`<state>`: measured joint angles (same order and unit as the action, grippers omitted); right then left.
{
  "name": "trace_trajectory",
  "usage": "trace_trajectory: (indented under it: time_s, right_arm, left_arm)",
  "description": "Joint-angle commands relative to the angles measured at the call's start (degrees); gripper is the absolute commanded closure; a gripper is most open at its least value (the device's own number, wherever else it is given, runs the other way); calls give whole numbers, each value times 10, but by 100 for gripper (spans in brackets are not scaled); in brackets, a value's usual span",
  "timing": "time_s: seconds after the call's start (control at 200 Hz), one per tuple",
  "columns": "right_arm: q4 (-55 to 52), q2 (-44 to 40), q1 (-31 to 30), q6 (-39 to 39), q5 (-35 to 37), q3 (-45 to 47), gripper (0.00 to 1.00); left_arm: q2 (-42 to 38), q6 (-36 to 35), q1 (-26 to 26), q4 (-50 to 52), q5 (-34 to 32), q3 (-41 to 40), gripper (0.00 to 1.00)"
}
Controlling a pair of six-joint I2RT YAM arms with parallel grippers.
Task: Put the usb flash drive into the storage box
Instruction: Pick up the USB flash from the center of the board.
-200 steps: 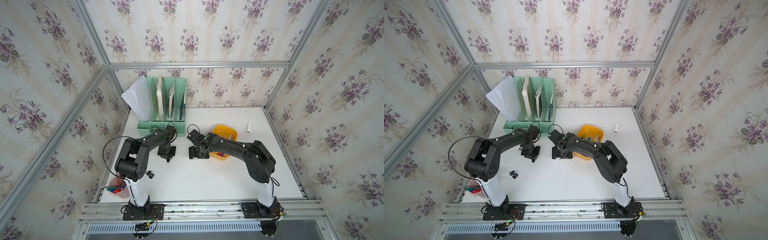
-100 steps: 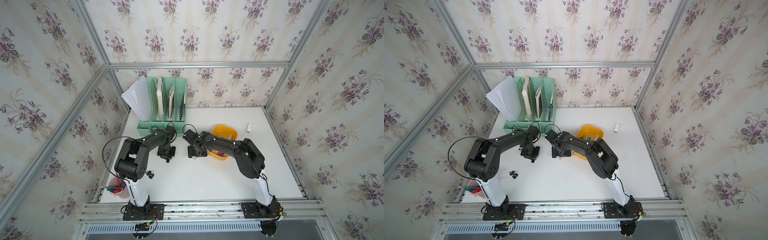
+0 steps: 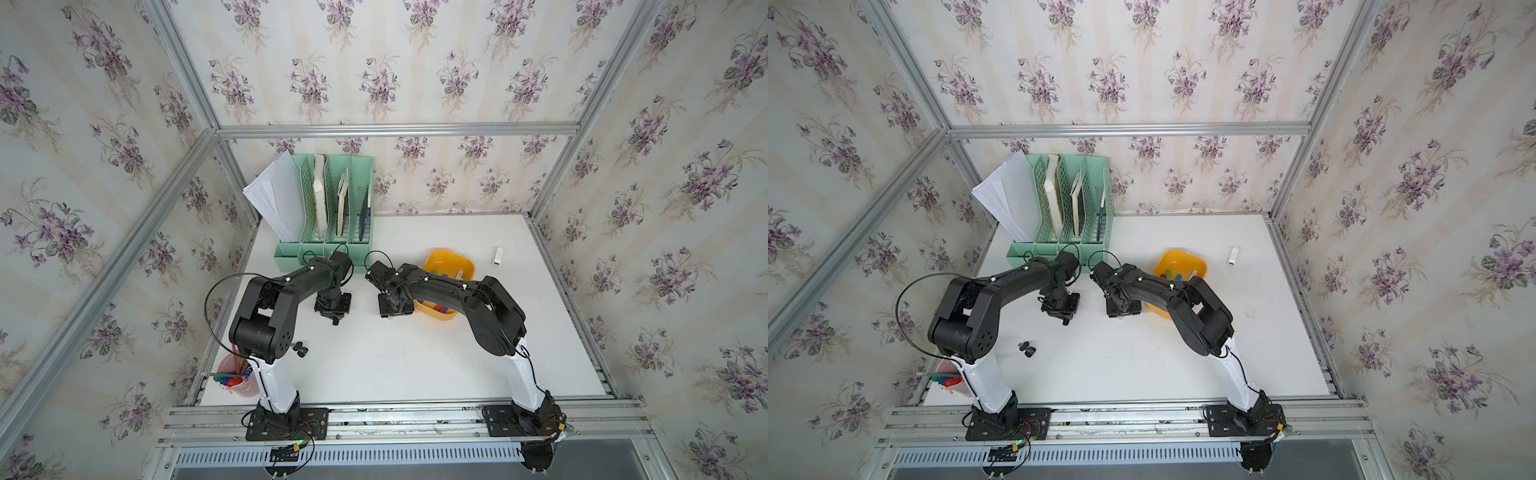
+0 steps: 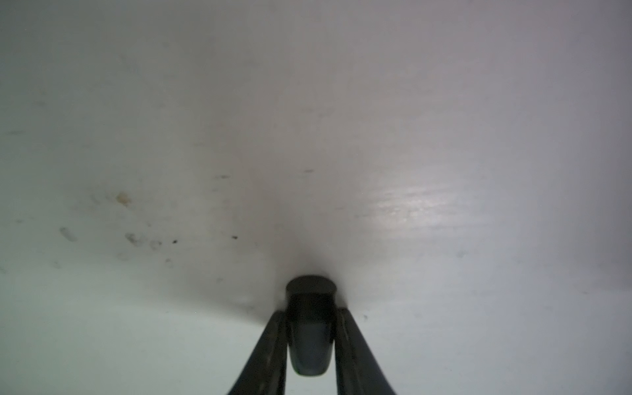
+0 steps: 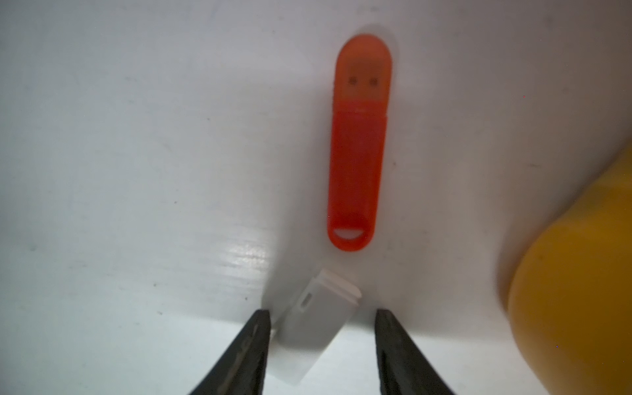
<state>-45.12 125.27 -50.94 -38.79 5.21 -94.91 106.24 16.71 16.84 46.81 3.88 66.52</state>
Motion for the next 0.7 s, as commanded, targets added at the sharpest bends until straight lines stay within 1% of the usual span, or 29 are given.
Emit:
trace_trajectory:
  time_s: [0.0,0.529,0.694]
  right_arm:
    - [-5,5,0,3,-6,0,52]
    - [-10,5,-1,10,-14,-1,74]
    - [-17,2,-1,11,-12,-7,76]
  left_arm:
    - [6,-5,-1,18,-4,-5,72]
    - [8,-5,0,16,-3,-5,72]
    - [9,-6,0,16,-2,-5,72]
